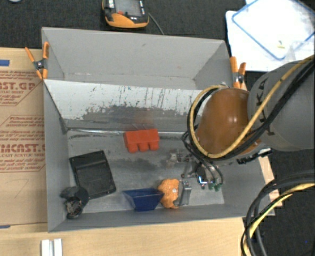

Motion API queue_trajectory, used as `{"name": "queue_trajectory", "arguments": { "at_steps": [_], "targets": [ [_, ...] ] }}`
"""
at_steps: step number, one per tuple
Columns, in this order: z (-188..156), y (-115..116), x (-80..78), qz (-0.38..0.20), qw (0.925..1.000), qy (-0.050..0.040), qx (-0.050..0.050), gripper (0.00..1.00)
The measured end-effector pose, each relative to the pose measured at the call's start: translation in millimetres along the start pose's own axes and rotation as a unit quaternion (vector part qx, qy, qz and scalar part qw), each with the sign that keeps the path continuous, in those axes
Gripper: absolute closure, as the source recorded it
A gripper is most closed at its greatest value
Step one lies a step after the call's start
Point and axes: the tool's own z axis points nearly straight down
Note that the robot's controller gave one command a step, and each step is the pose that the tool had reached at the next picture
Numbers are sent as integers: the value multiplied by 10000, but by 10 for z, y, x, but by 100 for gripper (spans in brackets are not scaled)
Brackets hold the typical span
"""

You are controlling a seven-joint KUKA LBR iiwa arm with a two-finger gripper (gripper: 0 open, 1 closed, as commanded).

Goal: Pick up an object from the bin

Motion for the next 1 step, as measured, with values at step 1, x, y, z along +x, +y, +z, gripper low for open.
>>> {"name": "queue_trajectory", "arguments": {
  "at_steps": [1],
  "targets": [
    [0,0,0,0,10000,0,0,0]
  ]
}}
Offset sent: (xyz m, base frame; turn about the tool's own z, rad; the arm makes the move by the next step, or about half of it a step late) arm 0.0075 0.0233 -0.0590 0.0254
